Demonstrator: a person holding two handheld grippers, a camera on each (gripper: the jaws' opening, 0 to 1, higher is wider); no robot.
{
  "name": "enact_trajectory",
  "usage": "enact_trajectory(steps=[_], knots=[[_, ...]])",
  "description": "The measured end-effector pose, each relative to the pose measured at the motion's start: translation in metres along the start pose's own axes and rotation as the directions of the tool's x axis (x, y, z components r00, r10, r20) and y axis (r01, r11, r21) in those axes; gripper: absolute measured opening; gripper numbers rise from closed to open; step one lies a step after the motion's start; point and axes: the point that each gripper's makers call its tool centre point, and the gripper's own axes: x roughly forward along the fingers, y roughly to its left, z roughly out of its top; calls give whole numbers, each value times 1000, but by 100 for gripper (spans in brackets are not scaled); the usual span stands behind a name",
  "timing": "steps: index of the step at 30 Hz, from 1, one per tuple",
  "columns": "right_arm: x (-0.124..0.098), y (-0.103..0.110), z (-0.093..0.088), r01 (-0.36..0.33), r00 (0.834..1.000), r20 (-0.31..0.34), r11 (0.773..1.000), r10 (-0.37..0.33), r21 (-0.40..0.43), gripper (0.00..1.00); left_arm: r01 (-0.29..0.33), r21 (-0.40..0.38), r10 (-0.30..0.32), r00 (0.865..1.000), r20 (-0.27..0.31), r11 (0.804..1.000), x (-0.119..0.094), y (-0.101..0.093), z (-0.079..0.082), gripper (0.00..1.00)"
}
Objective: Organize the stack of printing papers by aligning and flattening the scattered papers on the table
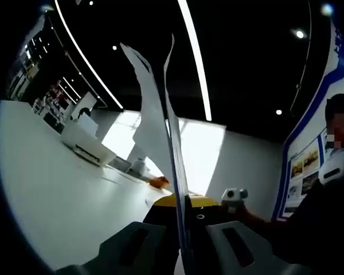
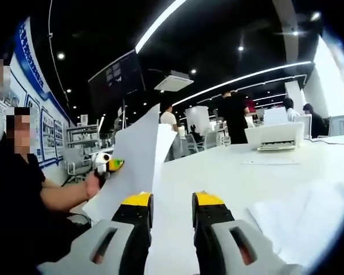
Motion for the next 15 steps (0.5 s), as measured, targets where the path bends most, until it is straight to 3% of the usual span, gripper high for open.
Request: enact_trajectory(steps=[15], knots=[[-52,-22,-3,108,994,29,994,-108,12,23,-2,3,2,1000,-2,1000,-1,1,0,6]])
